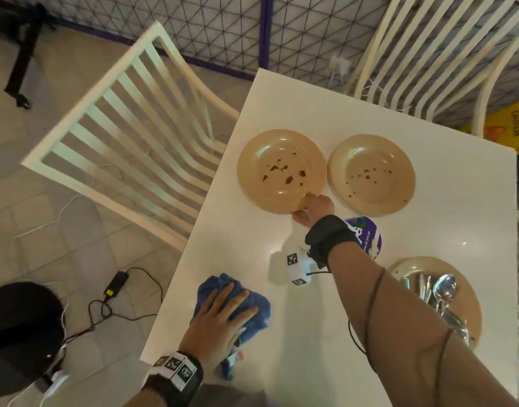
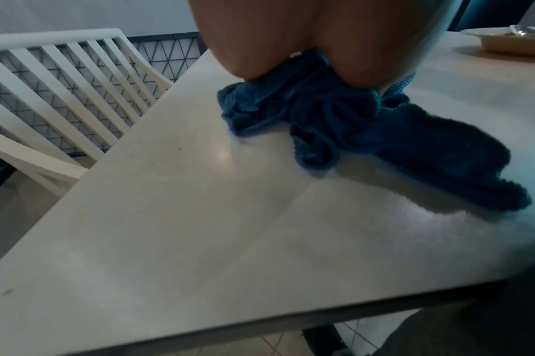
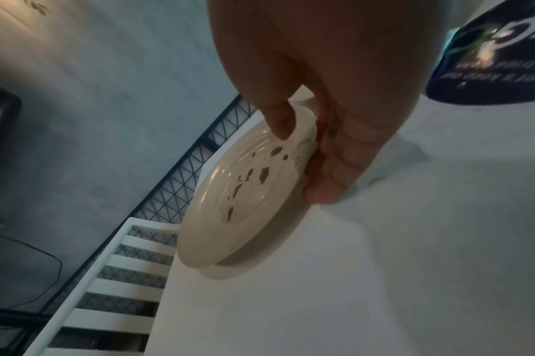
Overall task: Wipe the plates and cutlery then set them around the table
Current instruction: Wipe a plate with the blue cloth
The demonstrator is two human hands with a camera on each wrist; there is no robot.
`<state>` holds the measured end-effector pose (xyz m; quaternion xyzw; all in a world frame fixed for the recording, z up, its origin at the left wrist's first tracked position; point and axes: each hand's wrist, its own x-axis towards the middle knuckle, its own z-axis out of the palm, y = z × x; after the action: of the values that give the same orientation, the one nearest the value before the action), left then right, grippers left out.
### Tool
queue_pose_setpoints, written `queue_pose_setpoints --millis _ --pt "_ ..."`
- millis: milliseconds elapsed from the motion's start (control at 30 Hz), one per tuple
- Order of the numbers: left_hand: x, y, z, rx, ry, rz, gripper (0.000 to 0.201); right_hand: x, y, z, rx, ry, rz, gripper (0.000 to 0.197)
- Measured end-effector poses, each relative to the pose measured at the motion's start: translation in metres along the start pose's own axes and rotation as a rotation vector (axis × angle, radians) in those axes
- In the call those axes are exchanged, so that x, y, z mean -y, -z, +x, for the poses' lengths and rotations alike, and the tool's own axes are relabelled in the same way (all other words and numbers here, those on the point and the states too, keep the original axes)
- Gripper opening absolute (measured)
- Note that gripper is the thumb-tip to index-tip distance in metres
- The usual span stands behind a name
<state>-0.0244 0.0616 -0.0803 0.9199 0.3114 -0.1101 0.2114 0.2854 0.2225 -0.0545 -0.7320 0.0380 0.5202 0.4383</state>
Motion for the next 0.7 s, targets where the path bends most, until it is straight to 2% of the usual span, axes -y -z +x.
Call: queue_pose_setpoints --millis 100,267,367,433,533,567,633,700 --pt "0.005 0.007 -0.003 0.062 -0.007 -0.07 0.077 0.0 -0.005 0.008 -0.057 0.005 0.046 0.036" --pt "0.02 0.012 -0.001 -0.015 -0.046 -0.073 0.077 -0.011 0.004 0.005 -0.007 0.004 0.179 0.044" --pt "0.027 0.02 0.006 -0.073 0.022 -0.107 0.079 -0.022 0.018 -0.01 0.076 -0.027 0.24 0.044" --pt "0.031 0.031 0.011 -0.151 0.129 -0.185 0.072 -0.032 0.03 -0.023 0.126 -0.039 0.226 0.045" --pt "0.03 0.066 0.026 -0.364 0.261 -0.333 0.038 -0.047 0.052 -0.043 0.197 -0.032 0.174 0.046" --pt "0.027 0.081 0.034 -0.445 0.288 -0.392 0.034 -0.052 0.058 -0.05 0.22 -0.034 0.173 0.045" --pt "0.013 0.113 0.054 -0.58 0.292 -0.543 0.031 -0.062 0.072 -0.067 0.272 -0.024 0.173 0.042" --pt "-0.009 0.144 0.078 -0.667 0.241 -0.563 0.031 -0.069 0.085 -0.084 0.322 -0.001 0.165 0.042"
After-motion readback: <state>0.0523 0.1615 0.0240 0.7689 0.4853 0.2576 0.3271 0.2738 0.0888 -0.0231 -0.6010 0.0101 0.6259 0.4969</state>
